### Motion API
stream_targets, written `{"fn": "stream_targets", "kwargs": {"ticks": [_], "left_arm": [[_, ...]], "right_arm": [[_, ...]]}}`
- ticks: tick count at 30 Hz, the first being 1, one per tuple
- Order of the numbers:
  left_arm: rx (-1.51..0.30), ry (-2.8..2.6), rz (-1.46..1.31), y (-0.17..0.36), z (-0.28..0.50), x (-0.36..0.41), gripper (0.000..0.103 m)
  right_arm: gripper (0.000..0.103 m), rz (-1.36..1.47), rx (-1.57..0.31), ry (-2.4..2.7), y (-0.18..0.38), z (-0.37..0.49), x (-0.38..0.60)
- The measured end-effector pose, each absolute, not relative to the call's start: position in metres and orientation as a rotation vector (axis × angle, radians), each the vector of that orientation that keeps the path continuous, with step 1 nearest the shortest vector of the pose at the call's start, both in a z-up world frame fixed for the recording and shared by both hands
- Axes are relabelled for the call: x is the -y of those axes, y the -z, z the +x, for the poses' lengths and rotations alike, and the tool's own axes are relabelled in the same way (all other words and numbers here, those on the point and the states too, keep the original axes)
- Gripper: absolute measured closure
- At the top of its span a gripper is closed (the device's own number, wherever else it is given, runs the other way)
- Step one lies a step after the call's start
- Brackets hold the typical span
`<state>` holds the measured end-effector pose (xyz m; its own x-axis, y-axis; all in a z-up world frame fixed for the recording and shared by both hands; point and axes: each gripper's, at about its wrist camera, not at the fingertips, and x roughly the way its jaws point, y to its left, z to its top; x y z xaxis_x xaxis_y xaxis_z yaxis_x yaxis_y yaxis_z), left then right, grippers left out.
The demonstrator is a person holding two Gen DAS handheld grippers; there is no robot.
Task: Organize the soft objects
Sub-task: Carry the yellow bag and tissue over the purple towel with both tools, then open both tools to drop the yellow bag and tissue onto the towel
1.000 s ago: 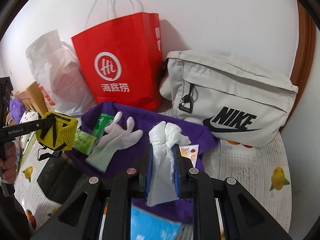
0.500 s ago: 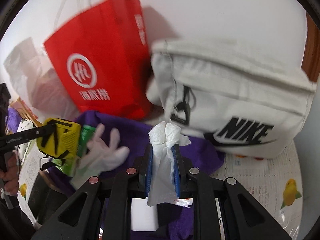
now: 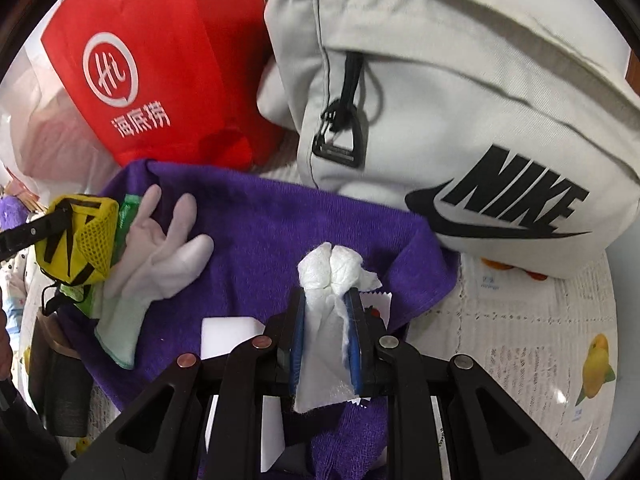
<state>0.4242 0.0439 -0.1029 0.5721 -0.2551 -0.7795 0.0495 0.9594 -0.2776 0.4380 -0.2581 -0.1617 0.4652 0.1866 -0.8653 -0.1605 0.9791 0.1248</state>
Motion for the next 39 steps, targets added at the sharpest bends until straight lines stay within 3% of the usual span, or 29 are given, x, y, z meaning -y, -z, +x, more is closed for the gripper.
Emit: {"fn": "stream_targets", "kwargs": {"ticks": [18,23,29,32,34,39], "left_arm": [[-0.998,0.166,-0.229,0.12,0.431,-0.042,0.074],[-1.008,0.165,-0.228,0.122,0.432,-0.041,0.074],[-1.027,0.177,-0.219,0.125,0.433,-0.032,0.072],[-1.035,0.18,-0.207,0.125,0.433,-0.027,0.067],[-1.04,0.176,-0.198,0.125,0.434,-0.025,0.053],[-1.026,0.17,-0.17,0.118,0.431,-0.021,0.051]], "right_arm": [[0.08,0.049,-1.082,-0.218,0.171,0.443,0.252],[0.067,0.048,-1.075,-0.218,0.166,0.442,0.249],[0.062,0.041,-1.054,-0.22,0.156,0.439,0.248],[0.062,0.04,-1.04,-0.222,0.15,0.437,0.248],[0.061,0.037,-1.031,-0.226,0.147,0.436,0.246],[0.056,0.025,-1.017,-0.23,0.143,0.432,0.243]]}}
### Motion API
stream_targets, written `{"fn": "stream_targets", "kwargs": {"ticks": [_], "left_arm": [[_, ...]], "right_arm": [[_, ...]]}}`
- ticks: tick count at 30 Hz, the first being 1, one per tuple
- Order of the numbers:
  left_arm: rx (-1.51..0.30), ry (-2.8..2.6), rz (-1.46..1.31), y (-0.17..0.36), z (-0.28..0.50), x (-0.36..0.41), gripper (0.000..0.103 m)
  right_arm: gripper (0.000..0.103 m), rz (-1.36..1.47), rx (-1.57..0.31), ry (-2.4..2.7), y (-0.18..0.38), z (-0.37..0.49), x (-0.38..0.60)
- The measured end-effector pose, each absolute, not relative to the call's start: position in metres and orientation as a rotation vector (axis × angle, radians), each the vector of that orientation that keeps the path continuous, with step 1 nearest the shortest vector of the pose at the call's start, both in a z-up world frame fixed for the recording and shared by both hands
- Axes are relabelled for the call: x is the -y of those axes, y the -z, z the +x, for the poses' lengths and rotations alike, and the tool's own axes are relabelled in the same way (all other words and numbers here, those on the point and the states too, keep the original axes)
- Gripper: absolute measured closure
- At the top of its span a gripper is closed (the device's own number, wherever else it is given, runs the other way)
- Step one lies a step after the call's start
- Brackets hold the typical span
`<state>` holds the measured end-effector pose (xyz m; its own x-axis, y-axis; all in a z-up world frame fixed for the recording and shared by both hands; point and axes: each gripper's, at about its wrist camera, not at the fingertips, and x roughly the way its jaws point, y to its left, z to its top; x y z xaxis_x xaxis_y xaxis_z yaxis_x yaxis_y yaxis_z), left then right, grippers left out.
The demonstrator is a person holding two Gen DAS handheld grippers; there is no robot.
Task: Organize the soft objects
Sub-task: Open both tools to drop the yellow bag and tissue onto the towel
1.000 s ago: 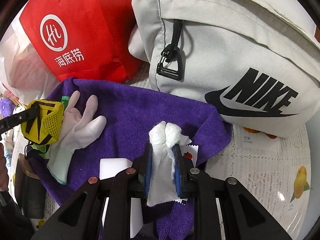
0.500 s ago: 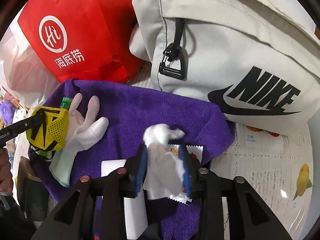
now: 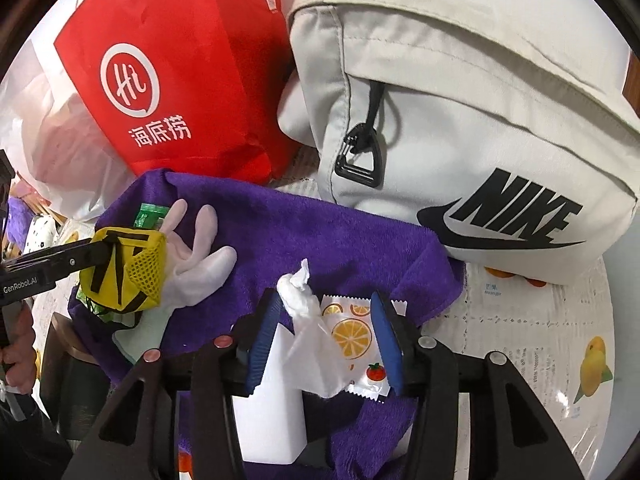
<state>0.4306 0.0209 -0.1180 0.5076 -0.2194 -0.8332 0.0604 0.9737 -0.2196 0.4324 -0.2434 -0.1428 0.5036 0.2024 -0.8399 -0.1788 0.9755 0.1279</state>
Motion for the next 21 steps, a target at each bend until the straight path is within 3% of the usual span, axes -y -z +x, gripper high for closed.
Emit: {"fn": "stream_targets", "kwargs": {"ticks": [3,18,21], "left_arm": [[-1.018,0.17,-0.15,0.113,0.427,-0.018,0.046],[-0.951,0.158,-0.105,0.071,0.4,-0.013,0.042],[-0.884,0.154,-0.109,0.05,0.385,-0.015,0.035]], "right_arm": [[0.056,0.025,-1.012,-0.235,0.14,0.431,0.242],[0.053,0.013,-0.959,-0.267,0.108,0.409,0.233],[0.05,0.034,-0.939,-0.279,0.095,0.397,0.231]]}}
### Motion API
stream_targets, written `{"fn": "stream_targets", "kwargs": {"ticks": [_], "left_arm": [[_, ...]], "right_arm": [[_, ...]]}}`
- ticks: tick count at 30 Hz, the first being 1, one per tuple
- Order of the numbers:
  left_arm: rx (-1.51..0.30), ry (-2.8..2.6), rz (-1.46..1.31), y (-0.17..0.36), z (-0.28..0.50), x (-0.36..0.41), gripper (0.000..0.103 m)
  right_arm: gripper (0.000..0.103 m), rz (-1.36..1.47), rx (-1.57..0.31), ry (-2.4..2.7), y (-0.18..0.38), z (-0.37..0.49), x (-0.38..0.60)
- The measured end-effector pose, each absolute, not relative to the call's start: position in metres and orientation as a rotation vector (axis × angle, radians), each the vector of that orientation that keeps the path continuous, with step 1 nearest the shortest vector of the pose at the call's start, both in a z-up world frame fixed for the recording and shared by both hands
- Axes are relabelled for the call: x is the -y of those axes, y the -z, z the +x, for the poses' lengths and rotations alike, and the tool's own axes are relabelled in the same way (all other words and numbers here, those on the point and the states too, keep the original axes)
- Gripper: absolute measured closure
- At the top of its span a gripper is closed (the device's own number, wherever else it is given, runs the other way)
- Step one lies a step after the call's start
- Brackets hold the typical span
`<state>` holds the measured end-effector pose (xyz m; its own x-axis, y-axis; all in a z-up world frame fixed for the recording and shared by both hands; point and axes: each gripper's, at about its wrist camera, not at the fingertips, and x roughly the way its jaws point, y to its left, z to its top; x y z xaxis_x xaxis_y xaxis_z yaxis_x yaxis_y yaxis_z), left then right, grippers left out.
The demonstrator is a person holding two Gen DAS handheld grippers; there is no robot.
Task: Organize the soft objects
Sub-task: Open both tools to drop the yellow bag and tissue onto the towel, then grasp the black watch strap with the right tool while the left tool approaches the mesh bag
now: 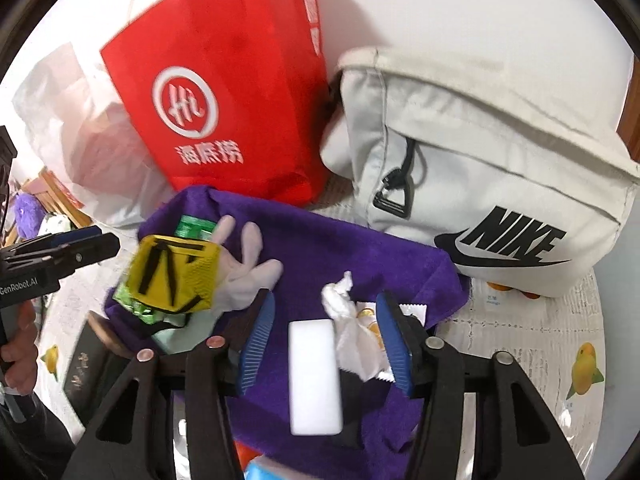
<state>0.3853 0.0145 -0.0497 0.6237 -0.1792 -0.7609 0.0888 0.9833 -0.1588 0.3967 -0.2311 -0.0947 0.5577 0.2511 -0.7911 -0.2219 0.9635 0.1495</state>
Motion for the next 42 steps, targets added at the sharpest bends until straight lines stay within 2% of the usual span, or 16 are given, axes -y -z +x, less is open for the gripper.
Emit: {"fn": "stream_targets", "kwargs": {"ticks": [6,14,31,36,42], "left_arm": [[-0.752,0.219,-0.077,0.012,0.342,-0.001,0.034],[-0.784,0.267,-0.052,0.008,0.27,0.007,0.033],[-0.933,0.163,-0.152,0.091,0.14,-0.035,0.033],[-0.963,0.165,-0.176,0.112,0.123,-0.039,0.033],[-0.999,0.155,-0.222,0.131,0.113,-0.048,0.033]], "right_arm": [[0.049,0.005,-0.929,-0.294,0.067,0.352,0.229],[0.048,0.07,-0.937,-0.289,0.065,0.274,0.24],[0.048,0.024,-0.947,-0.416,0.12,0.118,0.218],[0.049,-0.034,-0.985,-0.459,0.153,0.111,0.201],[0.058,-0.061,-1.018,-0.454,0.18,0.128,0.191]]}}
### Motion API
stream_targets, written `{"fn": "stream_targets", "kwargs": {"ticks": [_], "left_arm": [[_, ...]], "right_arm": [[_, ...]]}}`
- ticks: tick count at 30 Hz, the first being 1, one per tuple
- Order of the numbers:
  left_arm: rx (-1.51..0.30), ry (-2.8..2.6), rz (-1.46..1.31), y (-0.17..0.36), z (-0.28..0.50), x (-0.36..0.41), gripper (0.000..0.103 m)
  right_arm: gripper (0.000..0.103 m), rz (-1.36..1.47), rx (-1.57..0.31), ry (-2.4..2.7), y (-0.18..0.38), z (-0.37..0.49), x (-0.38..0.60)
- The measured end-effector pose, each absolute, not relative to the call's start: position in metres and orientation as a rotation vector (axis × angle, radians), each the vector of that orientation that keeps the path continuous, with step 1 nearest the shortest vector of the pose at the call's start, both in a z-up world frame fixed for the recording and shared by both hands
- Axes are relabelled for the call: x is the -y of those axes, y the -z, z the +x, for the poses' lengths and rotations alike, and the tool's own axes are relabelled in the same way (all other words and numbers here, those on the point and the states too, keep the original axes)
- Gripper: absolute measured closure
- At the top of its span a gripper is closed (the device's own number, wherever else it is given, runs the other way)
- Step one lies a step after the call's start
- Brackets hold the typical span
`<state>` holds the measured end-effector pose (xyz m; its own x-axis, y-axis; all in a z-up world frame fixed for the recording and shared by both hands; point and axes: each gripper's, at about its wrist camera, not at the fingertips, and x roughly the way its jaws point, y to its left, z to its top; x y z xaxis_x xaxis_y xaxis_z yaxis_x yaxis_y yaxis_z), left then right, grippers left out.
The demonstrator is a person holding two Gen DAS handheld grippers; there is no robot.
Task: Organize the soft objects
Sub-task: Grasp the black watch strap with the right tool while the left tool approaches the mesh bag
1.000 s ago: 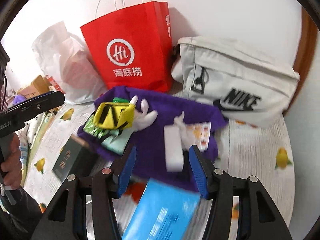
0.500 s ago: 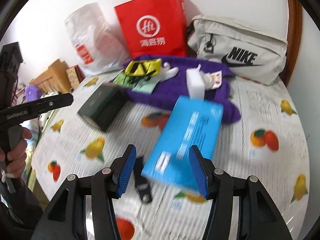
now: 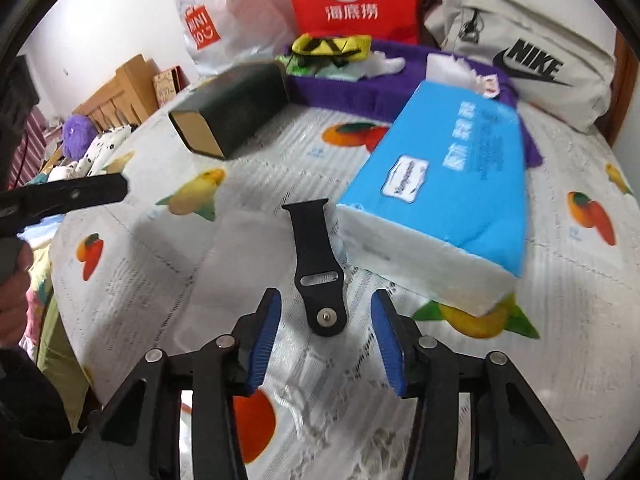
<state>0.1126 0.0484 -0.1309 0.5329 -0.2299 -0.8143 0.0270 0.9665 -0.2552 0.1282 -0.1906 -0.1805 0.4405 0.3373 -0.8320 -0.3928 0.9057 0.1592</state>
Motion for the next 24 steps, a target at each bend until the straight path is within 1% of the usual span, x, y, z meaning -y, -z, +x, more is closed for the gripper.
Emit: {"fn": "stream_targets", "kwargs": {"ticks": [1,2,7,14,22,24], "left_arm": [[-1.005,0.15,-0.229,0.133,0.112,-0.051,0.033],[-1.009,0.148,-0.234,0.134,0.111,-0.052,0.033],[-1.016,0.144,-0.253,0.139,0.11,-0.057,0.033],[-1.017,0.174,-0.264,0.143,0.104,-0.053,0.033],[-1.036,0.203,-0.261,0.15,0.101,-0.045,0.033],[-1.038,0.209,-0.249,0.151,0.1,-0.042,0.033]], "right_arm": [[0.064,-0.087,-0.993,-0.452,0.181,0.128,0.186],[0.077,-0.114,-0.981,-0.463,0.182,0.127,0.18],[0.077,-0.165,-0.95,-0.486,0.177,0.12,0.167],[0.077,-0.147,-0.934,-0.412,0.153,0.089,0.192],[0.076,-0.13,-1.029,-0.347,0.178,0.074,0.218],[0.07,-0.115,-1.02,-0.353,0.179,0.076,0.218]]}}
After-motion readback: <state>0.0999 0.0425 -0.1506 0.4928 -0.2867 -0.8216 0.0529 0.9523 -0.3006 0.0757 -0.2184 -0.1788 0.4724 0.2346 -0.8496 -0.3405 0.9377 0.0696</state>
